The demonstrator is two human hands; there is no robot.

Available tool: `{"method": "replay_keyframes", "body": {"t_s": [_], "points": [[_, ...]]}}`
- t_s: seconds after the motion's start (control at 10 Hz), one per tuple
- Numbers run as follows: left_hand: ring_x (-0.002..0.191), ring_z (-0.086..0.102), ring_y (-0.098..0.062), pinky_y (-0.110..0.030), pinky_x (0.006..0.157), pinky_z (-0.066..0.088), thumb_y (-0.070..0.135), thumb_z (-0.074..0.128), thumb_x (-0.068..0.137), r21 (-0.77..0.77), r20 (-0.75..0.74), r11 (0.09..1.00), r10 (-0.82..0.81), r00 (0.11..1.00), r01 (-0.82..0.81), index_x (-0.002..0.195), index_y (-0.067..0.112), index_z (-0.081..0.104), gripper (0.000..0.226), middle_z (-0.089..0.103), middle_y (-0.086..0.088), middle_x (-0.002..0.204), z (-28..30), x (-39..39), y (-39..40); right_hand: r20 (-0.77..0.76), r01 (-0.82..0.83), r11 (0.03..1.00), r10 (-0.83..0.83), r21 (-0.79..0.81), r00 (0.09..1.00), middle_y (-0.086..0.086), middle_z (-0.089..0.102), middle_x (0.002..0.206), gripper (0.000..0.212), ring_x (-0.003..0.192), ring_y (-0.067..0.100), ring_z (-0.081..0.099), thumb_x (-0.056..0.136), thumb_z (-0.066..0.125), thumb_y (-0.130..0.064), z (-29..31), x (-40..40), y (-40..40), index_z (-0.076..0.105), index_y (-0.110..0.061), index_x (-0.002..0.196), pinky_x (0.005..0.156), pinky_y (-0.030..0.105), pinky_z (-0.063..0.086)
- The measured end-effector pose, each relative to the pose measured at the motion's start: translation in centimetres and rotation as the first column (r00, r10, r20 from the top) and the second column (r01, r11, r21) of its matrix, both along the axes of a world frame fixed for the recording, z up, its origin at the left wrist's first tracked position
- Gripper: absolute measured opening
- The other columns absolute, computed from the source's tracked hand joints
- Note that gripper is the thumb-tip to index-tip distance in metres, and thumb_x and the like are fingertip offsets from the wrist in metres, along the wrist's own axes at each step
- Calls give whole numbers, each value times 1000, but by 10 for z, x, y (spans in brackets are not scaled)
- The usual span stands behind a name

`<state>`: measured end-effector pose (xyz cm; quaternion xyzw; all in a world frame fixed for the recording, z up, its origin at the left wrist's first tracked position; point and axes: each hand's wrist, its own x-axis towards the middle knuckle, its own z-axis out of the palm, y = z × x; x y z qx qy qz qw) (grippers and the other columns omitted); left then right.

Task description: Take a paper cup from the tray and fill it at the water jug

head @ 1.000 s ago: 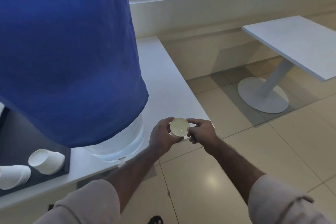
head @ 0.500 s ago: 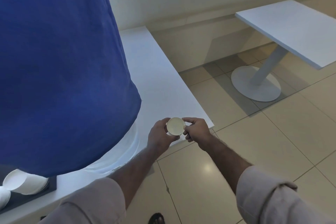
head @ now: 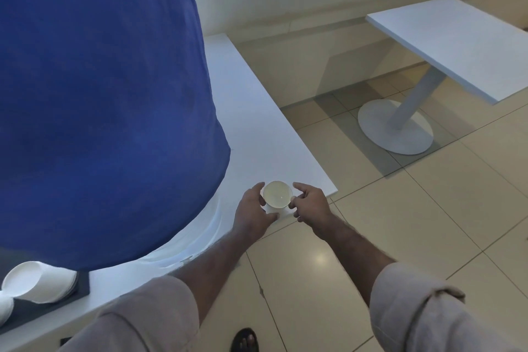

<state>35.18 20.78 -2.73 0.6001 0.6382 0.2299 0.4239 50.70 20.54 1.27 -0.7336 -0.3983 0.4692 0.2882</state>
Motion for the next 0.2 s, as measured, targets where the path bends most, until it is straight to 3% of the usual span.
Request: {"method": "replay_keyframes", "body": {"t_s": [0.1,0.2], "points": [[97,57,-16,-34,78,56,18,83,78,-7,-58,1000,16,998,-17,151,22,37,86,53,2,113,2,-2,-6,47,6,1000,-7,21,999,9,66,93,47,74,20,55,88,55,-7,0,2,-2,49,-11,135,71,33,48],[113,56,-18,-37,97,53,20,76,84,48,-158,998,49,986,-42,150,20,38,76,51,3,124,3,-8,-26,164,-22,997,9,76,986,-1,55,88,45,82,18,52,87,54,-10,6,5,-14,52,-8,133,85,36,48]]}}
